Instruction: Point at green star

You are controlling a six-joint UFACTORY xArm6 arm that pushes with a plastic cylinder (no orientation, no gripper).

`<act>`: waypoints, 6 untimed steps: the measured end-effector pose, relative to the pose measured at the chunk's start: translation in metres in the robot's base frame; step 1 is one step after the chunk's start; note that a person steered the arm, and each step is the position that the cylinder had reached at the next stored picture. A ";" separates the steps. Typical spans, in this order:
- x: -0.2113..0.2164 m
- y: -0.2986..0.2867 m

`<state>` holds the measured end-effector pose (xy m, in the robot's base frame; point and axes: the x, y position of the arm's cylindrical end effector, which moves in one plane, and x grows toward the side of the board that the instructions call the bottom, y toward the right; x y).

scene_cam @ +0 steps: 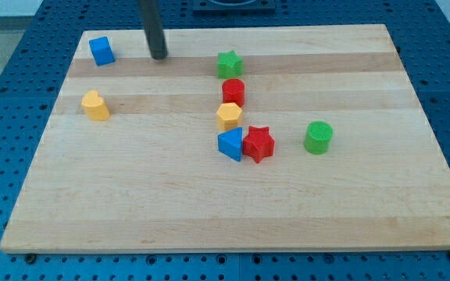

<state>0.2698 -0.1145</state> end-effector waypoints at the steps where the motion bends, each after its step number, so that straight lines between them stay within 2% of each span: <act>1: 0.001 0.030; 2: -0.022 0.098; 3: -0.026 0.153; 4: -0.028 0.154; 6: 0.006 0.088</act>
